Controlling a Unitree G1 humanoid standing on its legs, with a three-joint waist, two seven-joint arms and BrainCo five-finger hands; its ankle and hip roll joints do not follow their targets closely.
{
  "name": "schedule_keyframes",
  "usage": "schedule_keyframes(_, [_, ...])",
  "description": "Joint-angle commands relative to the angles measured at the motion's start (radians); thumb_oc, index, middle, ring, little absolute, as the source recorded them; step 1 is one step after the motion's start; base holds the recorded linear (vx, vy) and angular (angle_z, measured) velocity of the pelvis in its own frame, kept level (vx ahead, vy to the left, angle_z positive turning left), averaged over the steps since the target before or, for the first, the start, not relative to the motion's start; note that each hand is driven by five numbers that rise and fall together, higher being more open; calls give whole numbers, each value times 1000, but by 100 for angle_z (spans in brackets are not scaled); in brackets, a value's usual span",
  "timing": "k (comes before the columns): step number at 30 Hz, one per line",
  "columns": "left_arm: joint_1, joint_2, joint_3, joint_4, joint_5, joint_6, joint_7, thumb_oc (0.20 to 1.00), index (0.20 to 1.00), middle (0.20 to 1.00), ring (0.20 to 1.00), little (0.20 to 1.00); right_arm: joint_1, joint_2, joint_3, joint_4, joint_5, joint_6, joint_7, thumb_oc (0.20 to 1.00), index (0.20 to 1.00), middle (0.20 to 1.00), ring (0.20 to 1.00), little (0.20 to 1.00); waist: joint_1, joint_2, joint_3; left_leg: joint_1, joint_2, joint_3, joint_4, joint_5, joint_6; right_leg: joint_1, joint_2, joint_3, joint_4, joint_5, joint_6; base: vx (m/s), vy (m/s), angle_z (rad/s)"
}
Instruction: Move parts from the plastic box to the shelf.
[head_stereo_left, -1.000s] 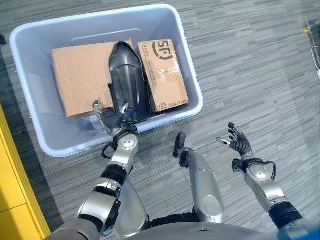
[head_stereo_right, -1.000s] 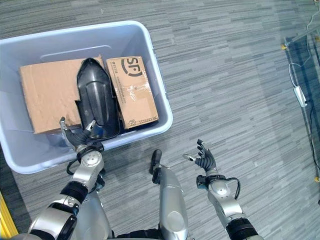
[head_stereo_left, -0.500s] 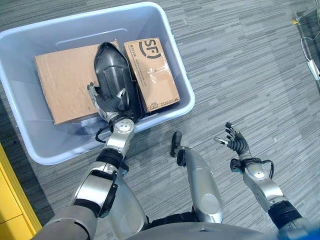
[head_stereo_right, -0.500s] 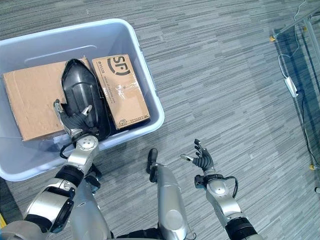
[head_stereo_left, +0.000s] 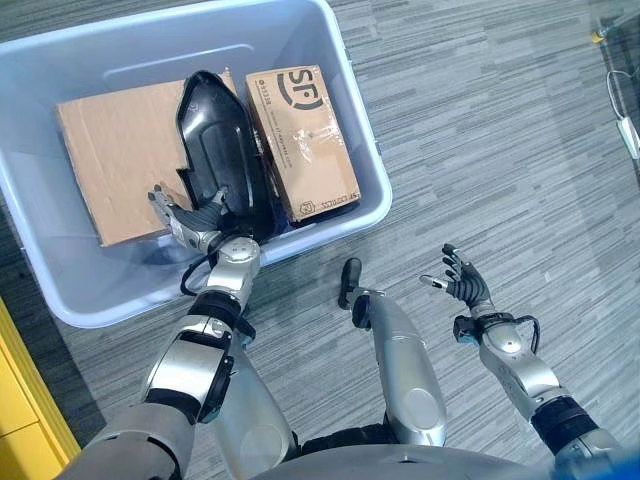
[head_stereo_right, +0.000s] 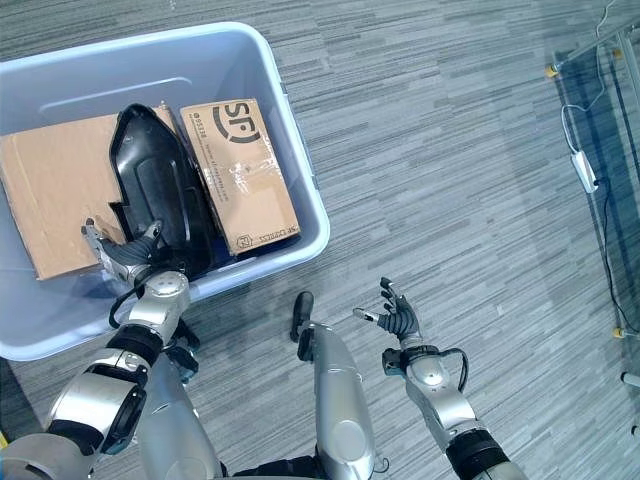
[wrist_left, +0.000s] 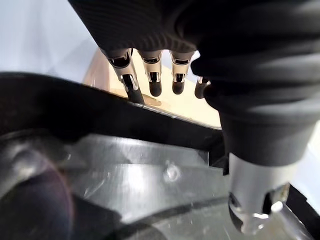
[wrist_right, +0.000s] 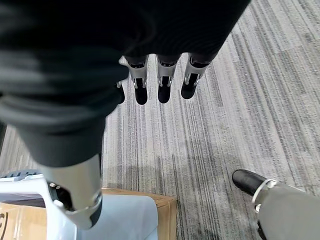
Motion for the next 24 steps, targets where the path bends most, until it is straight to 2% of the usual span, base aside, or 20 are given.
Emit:
schedule_keyframes(1, [7, 1, -16, 59, -37, 44, -22, 1000, 1000, 1000, 1000, 1000, -25, -31, -29, -45, 28, -29, -21, 1000, 1000, 1000, 1000, 1000, 14, -45, 11, -33, 15, -75, 100, -104, -95, -43, -54, -27, 43, -1, 88, 0, 0, 0])
schedule_keyframes(3, [11, 2, -19, 59, -64, 40, -22, 1000, 1000, 1000, 1000, 1000, -22, -33, -32, -53, 29, -27, -25, 1000, 1000, 1000, 1000, 1000, 11, -40, 11, -38, 14, -75, 102, -105, -93, -51, -57, -25, 46, -1, 88, 0, 0, 0])
schedule_keyframes(7, [17, -14, -24, 66, -45, 25, -91, 1000, 1000, 1000, 1000, 1000, -25, -30, -31, -49, 26, -29, -32, 1000, 1000, 1000, 1000, 1000, 11, -37, 11, -36, 14, -71, 100, -104, -92, -49, -60, -27, 41, 2, 88, 0, 0, 0])
schedule_keyframes(10, [16, -18, -47, 58, 7, 51, -116, 1000, 1000, 1000, 1000, 1000, -28, -33, -35, -49, 29, -26, -26, 1000, 1000, 1000, 1000, 1000, 7, -36, 11, -36, 16, -67, 98, -101, -92, -52, -61, -27, 38, 6, 89, 0, 0, 0])
schedule_keyframes(14, [-4, -8, -94, 60, 78, 144, -150, 1000, 1000, 1000, 1000, 1000, -33, -39, -37, -60, 31, -14, -23, 1000, 1000, 1000, 1000, 1000, 0, -39, 11, -42, 20, -60, 97, -99, -93, -60, -57, -25, 36, 10, 89, 0, 0, 0])
schedule_keyframes(16, [-13, 1, -117, 74, 106, 170, -170, 1000, 1000, 1000, 1000, 1000, -36, -44, -38, -61, 38, -9, -19, 1000, 1000, 1000, 1000, 1000, -5, -41, 11, -42, 22, -56, 96, -98, -93, -62, -55, -25, 35, 12, 89, 0, 0, 0])
schedule_keyframes(24, [-10, 0, -181, 85, 172, 200, -228, 1000, 1000, 1000, 1000, 1000, -31, -55, -41, -80, 36, -5, -17, 1000, 1000, 1000, 1000, 1000, -19, -40, 11, -43, 23, -40, 96, -98, -92, -71, -51, -21, 27, 18, 88, 3, 0, -2])
